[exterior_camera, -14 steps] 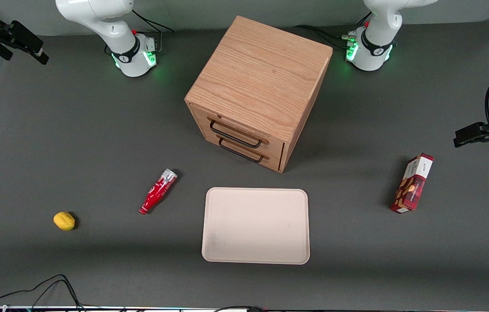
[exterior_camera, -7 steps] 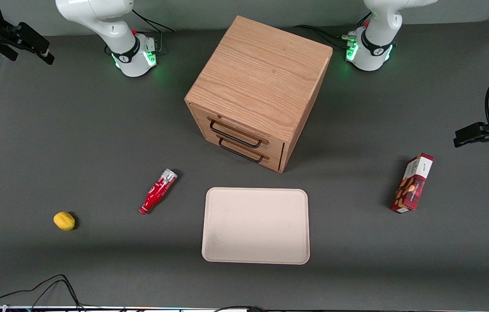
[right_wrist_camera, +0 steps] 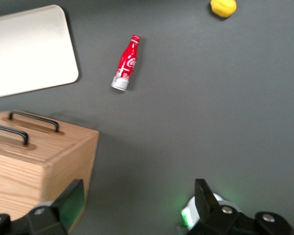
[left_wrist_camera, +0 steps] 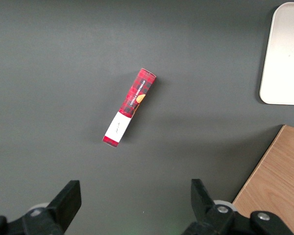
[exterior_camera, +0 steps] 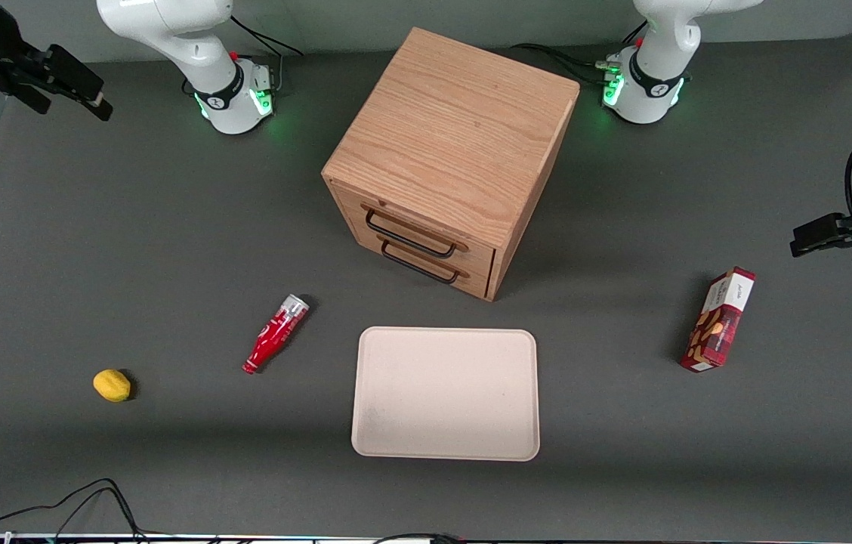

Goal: Place coke bottle on tray
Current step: 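Move the open right gripper down over the red Coca-Cola bottle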

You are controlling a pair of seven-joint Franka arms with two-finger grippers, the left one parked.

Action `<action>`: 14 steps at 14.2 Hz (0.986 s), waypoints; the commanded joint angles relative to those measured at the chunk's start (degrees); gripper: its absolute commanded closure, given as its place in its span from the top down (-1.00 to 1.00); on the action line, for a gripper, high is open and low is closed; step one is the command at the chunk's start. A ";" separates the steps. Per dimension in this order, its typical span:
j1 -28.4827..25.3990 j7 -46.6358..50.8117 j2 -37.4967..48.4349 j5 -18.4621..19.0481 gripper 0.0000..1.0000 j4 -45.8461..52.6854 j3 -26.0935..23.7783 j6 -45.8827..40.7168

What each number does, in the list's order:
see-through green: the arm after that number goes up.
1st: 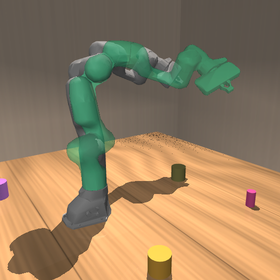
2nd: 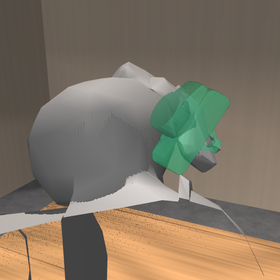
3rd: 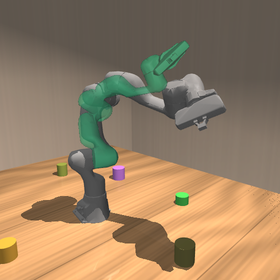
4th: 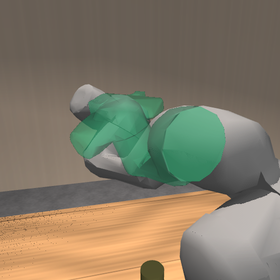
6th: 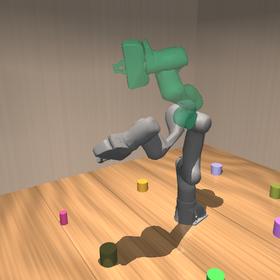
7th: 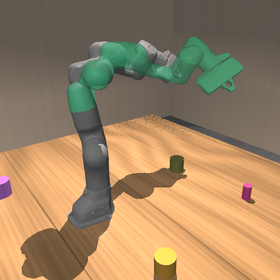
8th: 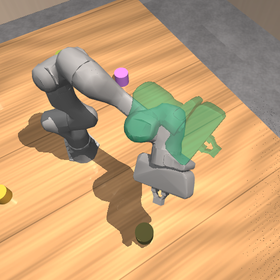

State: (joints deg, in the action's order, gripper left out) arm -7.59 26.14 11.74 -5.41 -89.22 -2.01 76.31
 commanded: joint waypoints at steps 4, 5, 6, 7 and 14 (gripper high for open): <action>-0.23 25.42 -11.72 -3.12 1.00 -1.99 -7.12 8.47; -0.23 28.94 -14.96 -2.85 1.00 -3.23 -8.09 11.81; -0.14 30.01 -18.47 -2.68 1.00 -3.85 -8.10 14.63; -0.14 30.20 -21.90 -1.98 1.00 -4.29 -8.01 16.92; 0.21 33.98 -37.13 6.19 1.00 -12.03 -7.39 39.16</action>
State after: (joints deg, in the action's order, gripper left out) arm -7.60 58.27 -23.63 -1.05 -101.02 -9.34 112.44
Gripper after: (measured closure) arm 0.000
